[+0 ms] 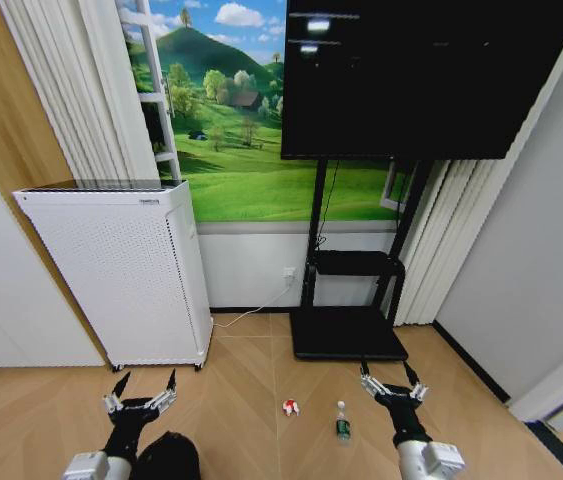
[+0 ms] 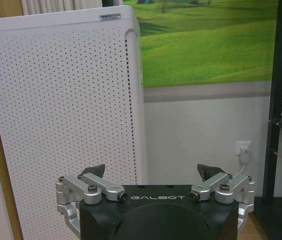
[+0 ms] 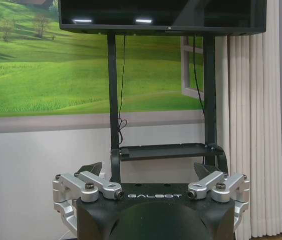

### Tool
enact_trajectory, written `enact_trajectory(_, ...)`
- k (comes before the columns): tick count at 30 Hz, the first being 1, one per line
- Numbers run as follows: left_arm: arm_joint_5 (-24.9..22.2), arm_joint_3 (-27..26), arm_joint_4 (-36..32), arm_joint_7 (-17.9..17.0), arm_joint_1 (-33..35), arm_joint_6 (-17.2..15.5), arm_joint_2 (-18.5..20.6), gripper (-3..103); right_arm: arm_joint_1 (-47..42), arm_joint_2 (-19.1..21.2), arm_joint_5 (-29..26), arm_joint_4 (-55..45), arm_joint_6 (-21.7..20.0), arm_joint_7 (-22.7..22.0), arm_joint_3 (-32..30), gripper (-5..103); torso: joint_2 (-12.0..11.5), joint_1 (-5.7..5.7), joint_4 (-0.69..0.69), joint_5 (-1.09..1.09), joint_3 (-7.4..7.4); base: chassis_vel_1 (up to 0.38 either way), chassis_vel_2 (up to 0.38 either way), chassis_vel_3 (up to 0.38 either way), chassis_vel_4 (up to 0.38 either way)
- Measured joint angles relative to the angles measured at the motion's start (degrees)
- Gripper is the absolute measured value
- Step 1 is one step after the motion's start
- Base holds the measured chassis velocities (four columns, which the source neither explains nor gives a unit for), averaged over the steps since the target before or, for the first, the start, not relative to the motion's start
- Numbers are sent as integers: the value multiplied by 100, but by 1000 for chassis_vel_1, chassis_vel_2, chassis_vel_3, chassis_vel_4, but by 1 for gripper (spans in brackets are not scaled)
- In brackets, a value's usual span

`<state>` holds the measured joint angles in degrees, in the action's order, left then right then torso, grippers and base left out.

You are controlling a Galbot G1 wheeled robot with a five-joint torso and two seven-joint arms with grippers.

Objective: Pick up the trash bin and place the garbage on the floor into it.

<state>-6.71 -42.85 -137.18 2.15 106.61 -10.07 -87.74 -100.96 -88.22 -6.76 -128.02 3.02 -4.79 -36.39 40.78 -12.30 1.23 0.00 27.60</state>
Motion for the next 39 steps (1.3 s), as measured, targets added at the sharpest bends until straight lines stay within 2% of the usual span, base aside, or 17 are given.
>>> enact_trajectory(39,-26,-9,0,1,-7,-1,-7,100,-9,-31,-6,23,1,-12,-15,100,-768,320,0,0,-448,0,0,0,0)
